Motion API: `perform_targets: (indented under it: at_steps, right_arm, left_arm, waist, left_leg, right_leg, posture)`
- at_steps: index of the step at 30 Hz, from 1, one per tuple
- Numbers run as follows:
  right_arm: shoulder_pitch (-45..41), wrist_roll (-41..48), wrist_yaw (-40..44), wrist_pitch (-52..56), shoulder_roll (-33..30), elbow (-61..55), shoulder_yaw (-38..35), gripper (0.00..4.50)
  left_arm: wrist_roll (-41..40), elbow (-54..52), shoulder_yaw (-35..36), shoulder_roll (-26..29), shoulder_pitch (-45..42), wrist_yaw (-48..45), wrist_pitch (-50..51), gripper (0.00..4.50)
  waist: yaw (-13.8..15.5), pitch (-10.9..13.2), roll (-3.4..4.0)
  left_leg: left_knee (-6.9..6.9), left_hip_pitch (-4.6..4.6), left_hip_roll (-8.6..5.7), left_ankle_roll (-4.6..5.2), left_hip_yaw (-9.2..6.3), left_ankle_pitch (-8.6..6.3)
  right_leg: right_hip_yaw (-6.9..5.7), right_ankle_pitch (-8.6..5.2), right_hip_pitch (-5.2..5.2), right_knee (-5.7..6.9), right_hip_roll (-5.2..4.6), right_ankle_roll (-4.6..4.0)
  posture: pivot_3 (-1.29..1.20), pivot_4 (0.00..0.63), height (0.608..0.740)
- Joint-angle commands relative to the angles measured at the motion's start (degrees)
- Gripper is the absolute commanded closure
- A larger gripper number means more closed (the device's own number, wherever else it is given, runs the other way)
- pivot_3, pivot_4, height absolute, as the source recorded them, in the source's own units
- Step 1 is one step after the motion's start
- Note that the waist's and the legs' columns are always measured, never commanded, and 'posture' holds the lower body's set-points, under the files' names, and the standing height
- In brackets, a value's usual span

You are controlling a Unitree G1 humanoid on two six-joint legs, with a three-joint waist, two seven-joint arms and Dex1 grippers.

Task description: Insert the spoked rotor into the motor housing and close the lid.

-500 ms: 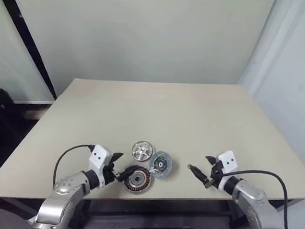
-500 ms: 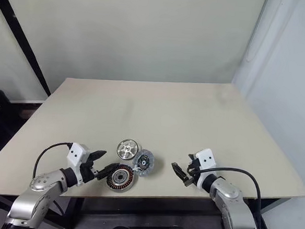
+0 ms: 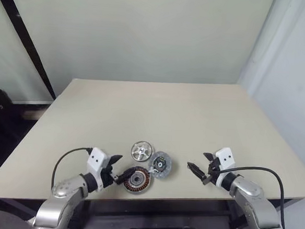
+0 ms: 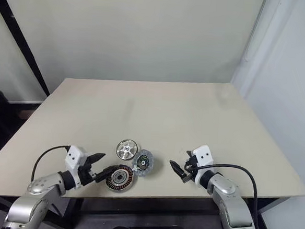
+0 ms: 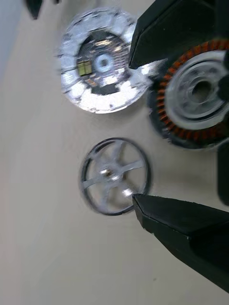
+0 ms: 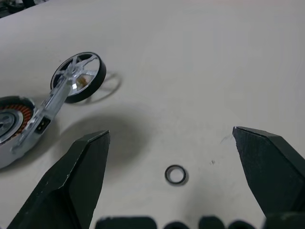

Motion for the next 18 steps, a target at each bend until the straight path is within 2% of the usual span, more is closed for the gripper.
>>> perform_targets:
  at_steps: [1,9,18]
  right_arm:
    - [-1.6,-1.2,-1.5,2.3,-0.2,0.9,1.0,0.02]
    - [-4.7,-3.3,-2.4,3.5,1.1,6.7,4.0,0.02]
    - [-7.3,-5.1,-3.2,2.5,2.5,11.9,6.1,0.02]
  left_arm:
    - [-2.3,-2.7,1.2,1.3,2.2,-2.3,0.6,0.0]
    - [-4.6,-1.9,3.1,1.5,5.3,-5.3,0.1,0.0]
    - [-3.9,0.3,2.4,2.0,3.0,-6.8,-0.7,0.0]
  waist:
    - [0.0,0.0,-0.01]
    - [0.0,0.0,0.01]
    - [0.0,0.0,0.01]
  left_leg:
    - [0.0,-0.01,0.0,0.0,0.0,-0.02]
    - [0.1,-0.08,0.01,-0.06,0.0,-0.05]
    - [0.04,-0.1,0.01,-0.06,0.01,-0.06]
  right_leg:
    - [0.0,0.0,-0.01,0.0,0.0,0.0]
    - [-0.02,0.0,-0.05,-0.03,-0.04,0.0]
    - [-0.03,0.0,-0.09,-0.04,-0.02,0.0]
  posture:
    - [0.0,0.0,0.74]
    - [0.0,0.0,0.74]
    - [0.0,0.0,0.74]
